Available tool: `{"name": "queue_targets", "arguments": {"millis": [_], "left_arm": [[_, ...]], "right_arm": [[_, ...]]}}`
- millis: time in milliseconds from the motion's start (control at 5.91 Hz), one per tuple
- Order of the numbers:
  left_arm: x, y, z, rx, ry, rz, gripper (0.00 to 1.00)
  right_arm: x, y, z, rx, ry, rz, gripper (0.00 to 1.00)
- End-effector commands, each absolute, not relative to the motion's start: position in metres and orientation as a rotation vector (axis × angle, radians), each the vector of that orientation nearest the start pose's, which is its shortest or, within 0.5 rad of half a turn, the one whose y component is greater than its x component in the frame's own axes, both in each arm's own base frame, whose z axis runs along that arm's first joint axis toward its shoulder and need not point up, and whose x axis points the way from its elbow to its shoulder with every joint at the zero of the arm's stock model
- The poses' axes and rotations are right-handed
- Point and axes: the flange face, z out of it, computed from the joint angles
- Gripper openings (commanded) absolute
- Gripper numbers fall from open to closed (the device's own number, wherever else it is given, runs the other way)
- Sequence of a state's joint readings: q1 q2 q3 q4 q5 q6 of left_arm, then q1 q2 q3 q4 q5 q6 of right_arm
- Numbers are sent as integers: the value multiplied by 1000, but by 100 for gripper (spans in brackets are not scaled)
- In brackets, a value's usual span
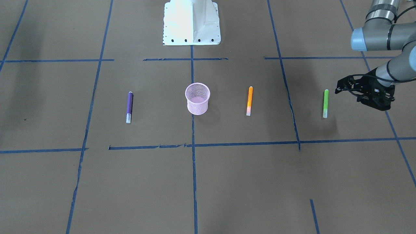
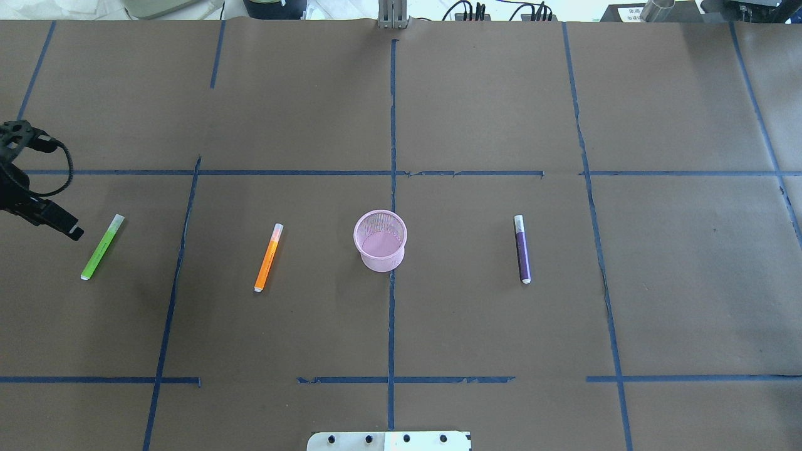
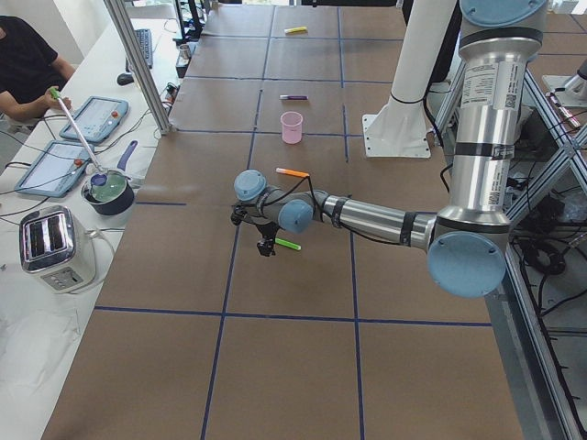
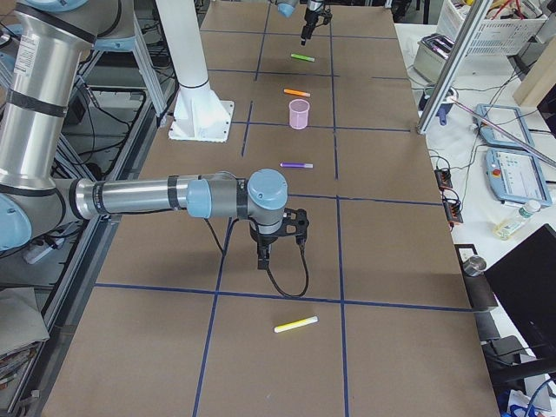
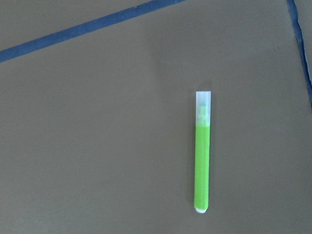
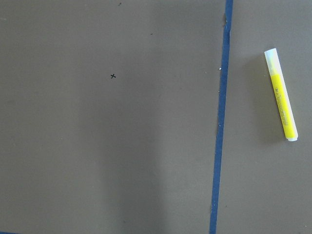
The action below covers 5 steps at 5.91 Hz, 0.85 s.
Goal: Collect pens into pen holder
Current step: 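Lower the left gripper onto the green highlighter and grasp it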
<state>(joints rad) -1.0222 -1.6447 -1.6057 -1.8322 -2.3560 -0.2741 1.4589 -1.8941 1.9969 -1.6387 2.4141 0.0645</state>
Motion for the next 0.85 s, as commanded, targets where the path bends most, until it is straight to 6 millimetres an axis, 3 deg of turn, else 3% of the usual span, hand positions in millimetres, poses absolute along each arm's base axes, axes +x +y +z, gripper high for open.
{"name": "queue_targets", "arguments": {"millis": [0,508,677], "left_arm": [[267,-493,575,20,823,447,96],[279,-498,565,49,800,468,79],[282,-496,568,42,796,472,69]], "right_arm": [[18,-362,587,-40,-845,-60,100],[19,-361,588,-41,-845,-60,100],[19,-361,588,-41,-845,-60,100]]}}
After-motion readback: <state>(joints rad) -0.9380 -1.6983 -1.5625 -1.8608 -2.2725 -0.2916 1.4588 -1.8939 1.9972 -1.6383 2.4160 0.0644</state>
